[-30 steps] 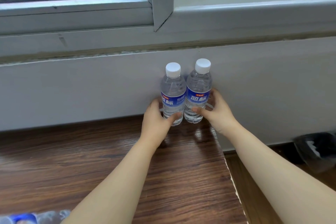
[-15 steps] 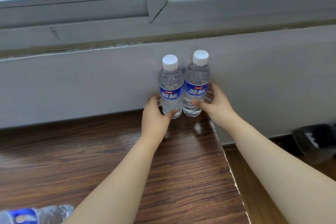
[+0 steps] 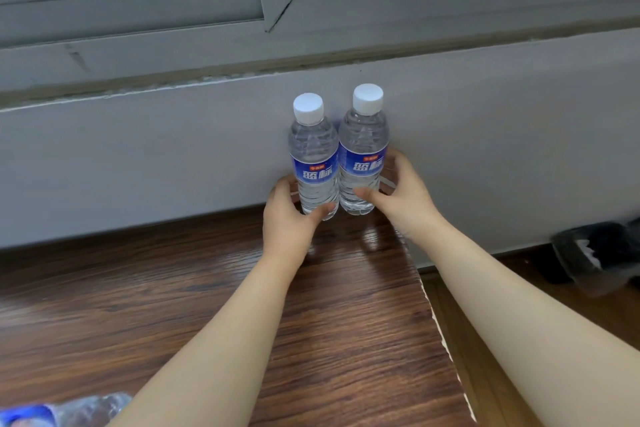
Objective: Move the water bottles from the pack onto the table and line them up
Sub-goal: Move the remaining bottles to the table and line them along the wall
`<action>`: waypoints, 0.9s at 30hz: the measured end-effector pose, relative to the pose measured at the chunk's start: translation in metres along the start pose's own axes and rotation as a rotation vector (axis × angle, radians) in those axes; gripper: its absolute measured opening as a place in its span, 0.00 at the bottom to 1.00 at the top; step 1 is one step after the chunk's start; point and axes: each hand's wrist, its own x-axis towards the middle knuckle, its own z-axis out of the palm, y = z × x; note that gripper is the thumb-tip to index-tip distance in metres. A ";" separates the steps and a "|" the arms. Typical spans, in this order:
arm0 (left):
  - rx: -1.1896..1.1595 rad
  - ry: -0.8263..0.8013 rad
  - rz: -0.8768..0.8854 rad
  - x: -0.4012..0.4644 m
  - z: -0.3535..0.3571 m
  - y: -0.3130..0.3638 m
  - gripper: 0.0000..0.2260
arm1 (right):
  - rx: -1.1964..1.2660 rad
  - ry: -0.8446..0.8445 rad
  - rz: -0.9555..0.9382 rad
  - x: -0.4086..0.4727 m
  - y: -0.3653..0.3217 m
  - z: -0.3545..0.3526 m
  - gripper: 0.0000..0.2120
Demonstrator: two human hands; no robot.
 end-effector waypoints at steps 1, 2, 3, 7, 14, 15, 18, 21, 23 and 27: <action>-0.015 -0.012 -0.006 0.000 0.000 0.000 0.28 | -0.017 0.004 0.006 -0.001 0.002 0.002 0.31; -0.025 -0.018 -0.010 0.000 0.000 -0.001 0.28 | -0.039 0.010 0.009 -0.002 0.004 0.004 0.32; -0.032 -0.019 -0.014 0.000 0.001 -0.002 0.27 | -0.057 0.020 0.010 -0.003 0.006 0.005 0.33; -0.060 -0.007 -0.018 0.001 0.001 -0.004 0.26 | -0.119 0.079 -0.021 -0.004 0.010 0.010 0.33; -0.076 0.008 0.002 0.000 0.003 -0.002 0.26 | -0.148 0.145 -0.049 -0.003 0.013 0.014 0.33; -0.077 0.007 0.007 0.000 0.003 -0.002 0.26 | -0.142 0.144 -0.048 -0.002 0.014 0.014 0.33; -0.066 0.007 0.013 0.001 0.004 -0.005 0.26 | -0.137 0.139 -0.048 -0.001 0.013 0.014 0.33; -0.045 0.010 0.014 0.002 0.006 -0.008 0.27 | -0.132 0.131 -0.030 -0.002 0.013 0.014 0.34; -0.016 0.000 0.025 0.002 0.006 -0.009 0.29 | -0.128 0.119 -0.017 -0.002 0.011 0.013 0.35; 0.048 -0.046 0.030 0.000 0.001 -0.008 0.33 | -0.170 0.088 0.035 -0.009 0.005 0.013 0.36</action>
